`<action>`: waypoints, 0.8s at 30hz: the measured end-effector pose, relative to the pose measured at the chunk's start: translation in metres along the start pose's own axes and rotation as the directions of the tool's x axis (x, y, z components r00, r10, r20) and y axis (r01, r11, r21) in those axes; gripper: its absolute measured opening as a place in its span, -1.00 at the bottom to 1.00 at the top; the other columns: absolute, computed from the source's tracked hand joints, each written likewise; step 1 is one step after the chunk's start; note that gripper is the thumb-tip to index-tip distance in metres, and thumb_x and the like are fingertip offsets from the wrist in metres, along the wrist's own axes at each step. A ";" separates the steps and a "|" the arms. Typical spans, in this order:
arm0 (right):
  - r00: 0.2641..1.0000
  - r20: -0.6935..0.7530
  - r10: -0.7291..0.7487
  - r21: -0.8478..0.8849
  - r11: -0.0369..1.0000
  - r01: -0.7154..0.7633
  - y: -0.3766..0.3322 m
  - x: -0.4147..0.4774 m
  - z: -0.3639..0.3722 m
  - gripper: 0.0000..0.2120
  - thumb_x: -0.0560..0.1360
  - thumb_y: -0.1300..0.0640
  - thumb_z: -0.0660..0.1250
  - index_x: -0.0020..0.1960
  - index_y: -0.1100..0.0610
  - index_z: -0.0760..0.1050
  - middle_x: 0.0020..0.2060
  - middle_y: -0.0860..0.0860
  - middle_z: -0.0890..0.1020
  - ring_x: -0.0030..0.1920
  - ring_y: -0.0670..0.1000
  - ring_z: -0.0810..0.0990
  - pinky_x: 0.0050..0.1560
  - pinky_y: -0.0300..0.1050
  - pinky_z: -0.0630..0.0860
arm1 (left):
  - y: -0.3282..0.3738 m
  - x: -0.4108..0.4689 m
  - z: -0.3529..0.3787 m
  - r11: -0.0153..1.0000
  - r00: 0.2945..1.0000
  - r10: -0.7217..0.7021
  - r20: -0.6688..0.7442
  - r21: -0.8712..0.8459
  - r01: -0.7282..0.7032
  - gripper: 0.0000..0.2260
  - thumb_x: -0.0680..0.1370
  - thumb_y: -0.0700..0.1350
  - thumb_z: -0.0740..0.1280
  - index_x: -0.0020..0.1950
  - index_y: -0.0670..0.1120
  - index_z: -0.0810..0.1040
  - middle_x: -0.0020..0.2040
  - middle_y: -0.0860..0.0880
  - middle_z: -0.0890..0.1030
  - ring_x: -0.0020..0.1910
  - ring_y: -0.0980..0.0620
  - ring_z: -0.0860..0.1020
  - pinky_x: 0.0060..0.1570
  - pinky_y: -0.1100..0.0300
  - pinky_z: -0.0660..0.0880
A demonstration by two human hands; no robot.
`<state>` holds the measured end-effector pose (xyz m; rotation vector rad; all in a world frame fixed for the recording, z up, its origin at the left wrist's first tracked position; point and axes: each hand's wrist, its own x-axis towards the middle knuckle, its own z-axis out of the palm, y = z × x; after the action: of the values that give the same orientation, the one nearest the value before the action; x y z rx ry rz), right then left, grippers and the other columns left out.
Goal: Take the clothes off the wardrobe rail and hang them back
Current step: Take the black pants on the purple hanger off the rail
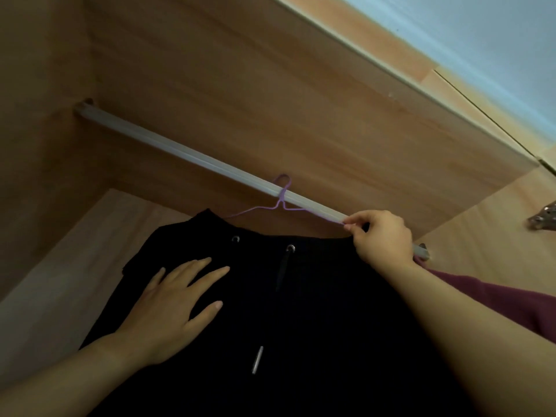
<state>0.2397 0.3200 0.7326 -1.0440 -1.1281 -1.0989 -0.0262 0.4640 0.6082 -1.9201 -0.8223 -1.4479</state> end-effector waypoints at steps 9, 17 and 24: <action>1.000 -0.010 0.017 0.028 0.999 -0.016 0.030 -0.031 -0.007 -0.93 0.46 0.05 0.37 -0.12 -0.10 0.62 -0.15 -0.13 0.66 -0.06 -0.01 0.60 -0.09 -0.16 0.44 | 0.006 -0.006 -0.008 0.998 0.993 0.059 -0.106 -0.011 -0.060 -0.38 0.40 0.45 -0.18 0.43 0.34 0.13 0.46 0.20 0.19 0.45 0.19 0.11 0.43 0.08 -0.02; 0.997 -0.042 0.071 0.013 0.997 -0.071 0.016 -0.007 -0.016 -0.89 0.49 0.05 0.33 -0.05 -0.06 0.63 -0.08 -0.05 0.65 -0.01 0.10 0.58 -0.17 -0.16 0.34 | 0.001 0.016 -0.032 0.998 0.982 0.068 -0.178 0.004 -0.069 -0.42 0.44 0.39 -0.13 0.45 0.32 0.13 0.47 0.12 0.23 0.46 0.06 0.17 0.41 -0.13 0.13; 0.993 -0.111 -0.031 0.133 0.990 0.046 0.049 -0.047 -0.033 -0.90 0.45 0.11 0.40 -0.13 -0.08 0.63 -0.11 -0.07 0.67 -0.05 0.00 0.59 -0.07 -0.12 0.45 | 0.000 0.024 -0.046 0.999 0.962 -0.043 -0.270 -0.041 0.034 -0.36 0.43 0.38 -0.11 0.48 0.19 0.18 0.44 0.05 0.27 0.40 0.00 0.24 0.33 -0.03 0.26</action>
<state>0.2890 0.3005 0.6781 -0.8496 -1.1233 -1.0810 -0.0484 0.4317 0.6423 -1.6881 -0.7128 -1.7126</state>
